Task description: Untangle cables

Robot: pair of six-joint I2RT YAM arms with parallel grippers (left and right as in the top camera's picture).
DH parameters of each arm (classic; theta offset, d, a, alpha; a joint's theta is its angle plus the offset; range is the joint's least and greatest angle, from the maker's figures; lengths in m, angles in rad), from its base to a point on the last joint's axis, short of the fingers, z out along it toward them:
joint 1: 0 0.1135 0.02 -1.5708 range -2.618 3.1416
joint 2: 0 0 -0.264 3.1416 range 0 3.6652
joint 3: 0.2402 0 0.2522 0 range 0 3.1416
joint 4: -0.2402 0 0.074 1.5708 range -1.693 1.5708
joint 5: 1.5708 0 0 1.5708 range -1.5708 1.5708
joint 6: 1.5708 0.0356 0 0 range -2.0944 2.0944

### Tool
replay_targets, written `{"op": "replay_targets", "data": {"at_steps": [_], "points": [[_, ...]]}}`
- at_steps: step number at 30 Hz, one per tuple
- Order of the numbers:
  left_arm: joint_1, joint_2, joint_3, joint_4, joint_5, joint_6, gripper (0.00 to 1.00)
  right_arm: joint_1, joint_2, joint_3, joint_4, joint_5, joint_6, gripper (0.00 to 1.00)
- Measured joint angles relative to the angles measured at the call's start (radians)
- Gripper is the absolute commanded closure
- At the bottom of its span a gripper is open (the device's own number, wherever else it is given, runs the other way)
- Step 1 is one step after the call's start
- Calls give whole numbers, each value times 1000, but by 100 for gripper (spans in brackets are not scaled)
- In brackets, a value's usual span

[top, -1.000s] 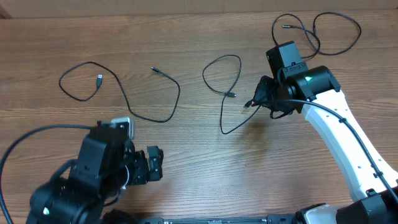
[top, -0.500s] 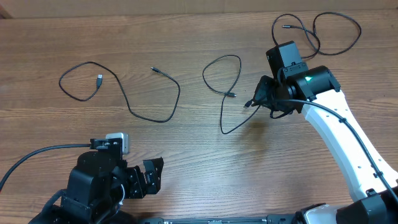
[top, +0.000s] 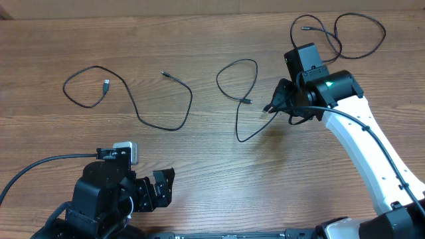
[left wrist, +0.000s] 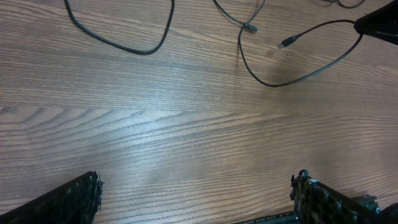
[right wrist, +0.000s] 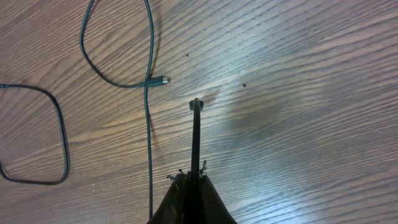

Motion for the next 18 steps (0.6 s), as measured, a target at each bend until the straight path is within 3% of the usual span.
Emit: {"op": "replay_targets", "data": {"at_steps": [18], "points": [[0, 0, 0, 0, 0, 0, 0, 0, 0, 0, -35, 36, -2, 96]]}}
